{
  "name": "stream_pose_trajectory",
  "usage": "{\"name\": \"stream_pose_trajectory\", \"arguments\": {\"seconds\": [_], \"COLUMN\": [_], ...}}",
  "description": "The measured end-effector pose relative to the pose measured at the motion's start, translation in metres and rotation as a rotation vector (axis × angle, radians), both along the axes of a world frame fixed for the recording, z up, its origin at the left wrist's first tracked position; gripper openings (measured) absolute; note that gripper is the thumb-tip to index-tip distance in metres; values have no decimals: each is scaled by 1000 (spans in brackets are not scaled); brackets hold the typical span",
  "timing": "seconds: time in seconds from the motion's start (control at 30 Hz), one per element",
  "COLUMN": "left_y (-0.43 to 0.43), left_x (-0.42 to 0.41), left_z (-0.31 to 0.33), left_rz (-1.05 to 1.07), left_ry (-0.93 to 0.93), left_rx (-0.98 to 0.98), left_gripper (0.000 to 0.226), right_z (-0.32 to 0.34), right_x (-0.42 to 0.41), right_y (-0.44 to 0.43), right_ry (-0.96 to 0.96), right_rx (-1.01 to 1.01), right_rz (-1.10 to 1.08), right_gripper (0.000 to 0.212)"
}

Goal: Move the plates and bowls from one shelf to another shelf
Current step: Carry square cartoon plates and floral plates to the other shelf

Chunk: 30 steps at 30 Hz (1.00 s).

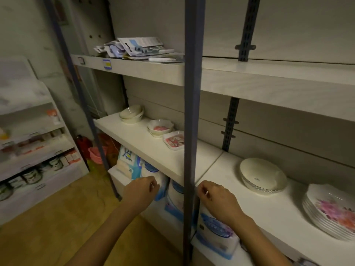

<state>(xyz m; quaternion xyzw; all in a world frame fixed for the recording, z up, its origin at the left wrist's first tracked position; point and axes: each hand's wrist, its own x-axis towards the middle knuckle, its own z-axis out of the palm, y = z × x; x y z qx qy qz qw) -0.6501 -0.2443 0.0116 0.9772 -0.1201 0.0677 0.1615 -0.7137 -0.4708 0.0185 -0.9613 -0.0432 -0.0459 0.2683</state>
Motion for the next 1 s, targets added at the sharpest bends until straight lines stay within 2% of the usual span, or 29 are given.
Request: {"name": "stream_pose_trajectory", "arguments": {"seconds": [0.23,0.4,0.57,0.7,1.0], "left_y": [53,82,104,110,114], "left_x": [51,99,168,223,335], "left_z": [-9,-13,-13,-13,-22], "left_rz": [24,18,-18,-38,-149], "left_ry": [55,94,103,96,136], "left_rx": [-27,-34,-9,4,-81], "left_gripper": [26,23,14,25,23], "right_z": [-1,-4,-9,-11,-36], "right_x": [62,123,193,247,318], "right_y": [62,98,112,117,117], "right_ry": [-15,42,76,104,208], "right_rx": [-20,22,-5,4,42], "right_rz": [92,105,3,-124,-318], "right_gripper": [20,21,24,27,27]}}
